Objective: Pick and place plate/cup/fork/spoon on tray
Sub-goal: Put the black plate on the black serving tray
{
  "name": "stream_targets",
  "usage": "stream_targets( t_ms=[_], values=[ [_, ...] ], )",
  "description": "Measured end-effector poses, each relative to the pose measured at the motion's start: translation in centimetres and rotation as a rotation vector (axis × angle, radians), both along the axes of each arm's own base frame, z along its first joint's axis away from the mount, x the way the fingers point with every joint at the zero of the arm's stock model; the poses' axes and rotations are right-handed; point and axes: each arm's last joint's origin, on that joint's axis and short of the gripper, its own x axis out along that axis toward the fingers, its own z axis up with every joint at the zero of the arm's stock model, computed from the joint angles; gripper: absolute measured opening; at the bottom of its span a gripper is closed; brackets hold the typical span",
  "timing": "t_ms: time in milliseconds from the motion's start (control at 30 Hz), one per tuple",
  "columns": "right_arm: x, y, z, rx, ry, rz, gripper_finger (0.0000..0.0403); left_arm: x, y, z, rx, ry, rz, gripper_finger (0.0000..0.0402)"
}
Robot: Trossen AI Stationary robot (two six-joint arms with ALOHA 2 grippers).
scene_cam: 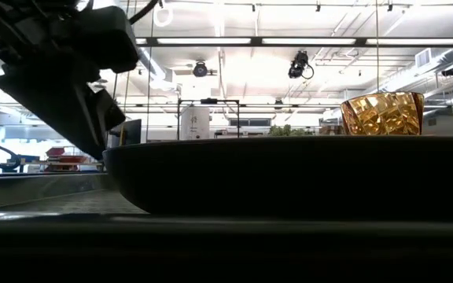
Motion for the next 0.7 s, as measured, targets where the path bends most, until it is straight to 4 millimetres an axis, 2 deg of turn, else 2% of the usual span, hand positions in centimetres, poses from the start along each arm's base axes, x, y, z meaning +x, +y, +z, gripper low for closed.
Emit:
stream_targets(
  t_ms=[367,700],
  values=[
    [-3.0,-1.2,-0.3,0.014,-0.095,-0.060,0.0051,2.8,-1.8,-1.3,0.045,0.035,-0.052,0.0087],
    [-3.8,-1.5,-0.1,0.040,-0.149,-0.065,0.0051,4.1,-2.1,-1.8,0.073,0.023,-0.043,0.0087]
  ],
)
